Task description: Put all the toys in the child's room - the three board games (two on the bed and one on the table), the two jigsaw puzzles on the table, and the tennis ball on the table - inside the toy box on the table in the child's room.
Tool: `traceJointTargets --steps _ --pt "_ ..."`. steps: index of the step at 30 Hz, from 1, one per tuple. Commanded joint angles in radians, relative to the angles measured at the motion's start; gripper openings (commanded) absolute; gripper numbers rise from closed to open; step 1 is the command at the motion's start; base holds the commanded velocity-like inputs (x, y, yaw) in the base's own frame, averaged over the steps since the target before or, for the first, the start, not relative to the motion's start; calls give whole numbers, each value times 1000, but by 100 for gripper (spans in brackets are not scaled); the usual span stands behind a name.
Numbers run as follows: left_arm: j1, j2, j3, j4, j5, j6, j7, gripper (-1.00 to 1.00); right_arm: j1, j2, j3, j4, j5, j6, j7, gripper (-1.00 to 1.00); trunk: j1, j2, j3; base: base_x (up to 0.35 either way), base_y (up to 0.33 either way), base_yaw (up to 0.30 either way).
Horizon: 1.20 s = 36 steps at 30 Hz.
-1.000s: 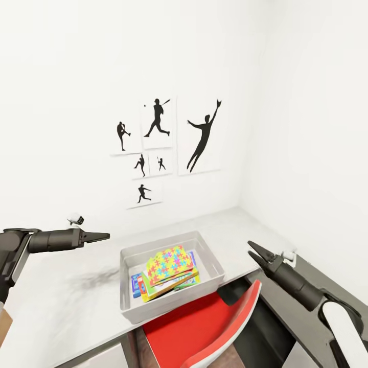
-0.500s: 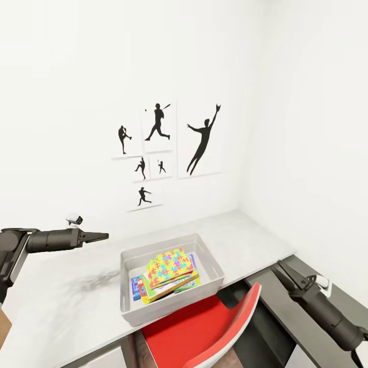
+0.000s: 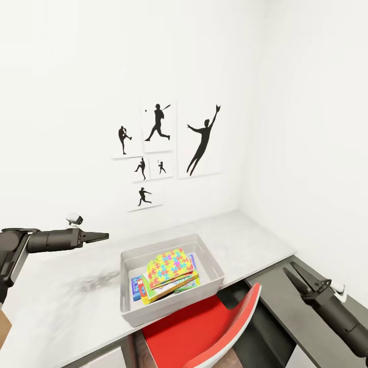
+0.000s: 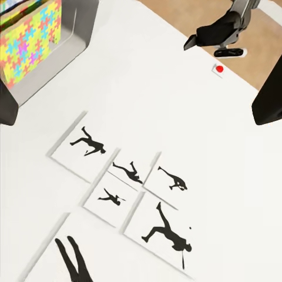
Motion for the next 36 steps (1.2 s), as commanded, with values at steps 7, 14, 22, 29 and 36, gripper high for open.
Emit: traceJointTargets --steps 7,14,22,29,36 --pt "0 0 0 0 -1 12 -4 100 0 2 -13 6 -3 4 -2 100 0 -1 0 -114 0 0" --pt "0 -2 0 0 -1 12 -4 100 0 9 -8 5 -1 3 -4 100 0 -1 0 -42 0 0" --pt "-1 -1 0 0 -1 12 -4 100 0 2 -10 5 -2 2 -7 100 0 -1 0 -5 0 0" --pt "-1 -1 -1 0 -1 12 -4 100 0 10 -7 4 -1 2 -7 100 0 -1 0 0 0 0" --pt "0 -1 -1 0 -1 12 -4 100 0 12 -6 4 -2 2 -8 100 0 -1 0 0 0 -3"
